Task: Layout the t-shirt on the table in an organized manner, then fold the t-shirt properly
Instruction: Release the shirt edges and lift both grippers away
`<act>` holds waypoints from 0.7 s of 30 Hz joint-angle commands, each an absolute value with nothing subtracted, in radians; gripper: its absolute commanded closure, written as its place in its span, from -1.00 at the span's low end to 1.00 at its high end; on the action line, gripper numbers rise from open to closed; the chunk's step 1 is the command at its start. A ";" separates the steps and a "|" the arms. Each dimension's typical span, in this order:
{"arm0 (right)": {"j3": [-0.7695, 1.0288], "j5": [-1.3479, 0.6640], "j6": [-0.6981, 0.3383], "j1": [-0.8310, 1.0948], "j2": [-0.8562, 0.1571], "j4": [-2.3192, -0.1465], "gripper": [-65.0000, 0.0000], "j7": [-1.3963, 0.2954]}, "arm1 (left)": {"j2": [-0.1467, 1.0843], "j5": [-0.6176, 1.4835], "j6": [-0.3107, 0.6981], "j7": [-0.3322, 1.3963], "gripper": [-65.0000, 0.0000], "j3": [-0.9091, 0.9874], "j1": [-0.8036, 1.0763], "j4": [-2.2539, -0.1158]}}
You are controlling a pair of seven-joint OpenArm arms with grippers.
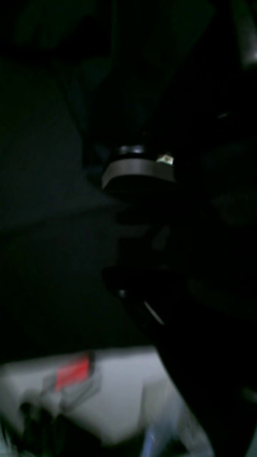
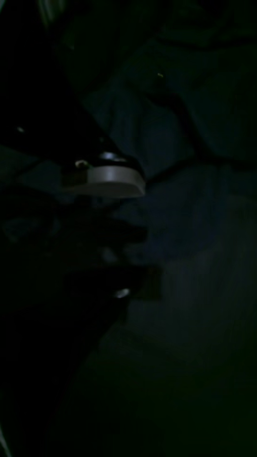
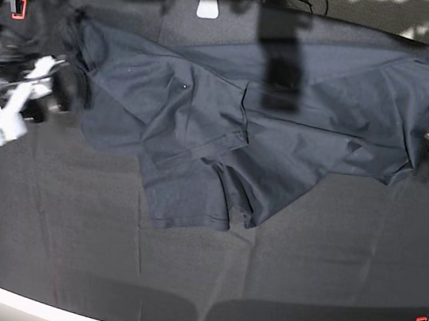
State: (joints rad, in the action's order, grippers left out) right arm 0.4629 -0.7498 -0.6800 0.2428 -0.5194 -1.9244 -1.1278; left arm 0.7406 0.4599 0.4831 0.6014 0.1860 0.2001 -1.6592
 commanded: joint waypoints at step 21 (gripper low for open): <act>0.425 -0.686 -0.643 0.230 -0.539 -1.937 0.07 -1.053 | 0.764 0.485 0.670 0.674 0.85 -0.282 -0.128 -1.282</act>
State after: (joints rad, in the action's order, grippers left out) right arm 0.4187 -0.6800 -0.6468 0.2409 -0.5209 -1.9244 -1.0794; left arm 0.7464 0.4763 0.6525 0.6701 -0.2825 -0.1219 -1.2705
